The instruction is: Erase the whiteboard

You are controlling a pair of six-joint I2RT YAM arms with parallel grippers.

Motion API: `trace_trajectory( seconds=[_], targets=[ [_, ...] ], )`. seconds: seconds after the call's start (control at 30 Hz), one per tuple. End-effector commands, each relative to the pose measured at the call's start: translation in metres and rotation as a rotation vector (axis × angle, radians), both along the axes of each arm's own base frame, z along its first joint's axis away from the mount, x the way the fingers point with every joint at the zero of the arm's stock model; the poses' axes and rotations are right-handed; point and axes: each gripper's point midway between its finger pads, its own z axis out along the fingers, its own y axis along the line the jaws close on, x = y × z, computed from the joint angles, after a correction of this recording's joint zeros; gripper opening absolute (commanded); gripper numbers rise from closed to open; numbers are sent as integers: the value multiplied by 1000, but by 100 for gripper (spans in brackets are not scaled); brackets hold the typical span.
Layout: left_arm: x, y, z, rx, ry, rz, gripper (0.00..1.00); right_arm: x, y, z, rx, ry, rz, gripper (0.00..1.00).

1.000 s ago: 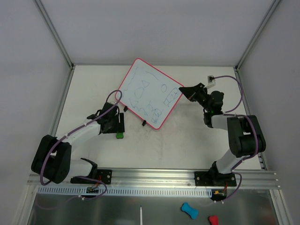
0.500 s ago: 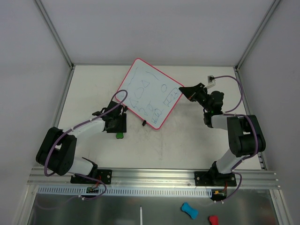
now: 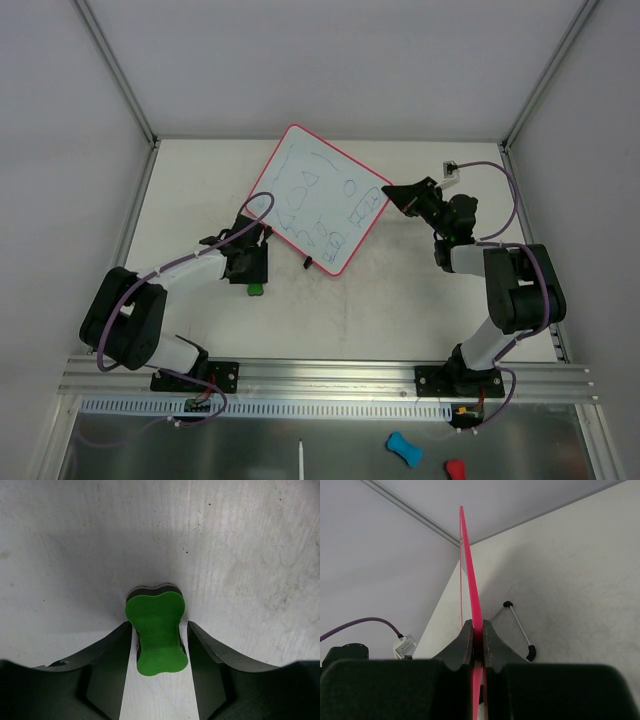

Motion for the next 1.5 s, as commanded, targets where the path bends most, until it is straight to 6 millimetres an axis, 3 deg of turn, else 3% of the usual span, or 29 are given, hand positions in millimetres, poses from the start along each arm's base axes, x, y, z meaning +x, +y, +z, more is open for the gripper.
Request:
trace_trajectory(
  seconds=[0.0, 0.53, 1.13, 1.2, 1.4, 1.47],
  targets=[
    [5, -1, 4, 20, -5, 23, 48, 5, 0, 12, -8, -62, -3, 0],
    [10, -2, 12, 18, -30, 24, 45, 6, 2, 11, -2, -62, 5, 0],
    [10, -3, 15, 9, -35, 21, 34, 7, 3, 12, 1, -62, 11, 0],
    [10, -4, 15, 8, -35, 18, 29, 7, 3, 12, 1, -62, 11, 0],
    [11, -6, 17, -6, -42, 19, 0, 7, 3, 12, 1, -65, 14, 0],
    [13, -8, 20, -18, -57, 20, 0, 6, 3, 12, 1, -65, 14, 0]
  ],
)
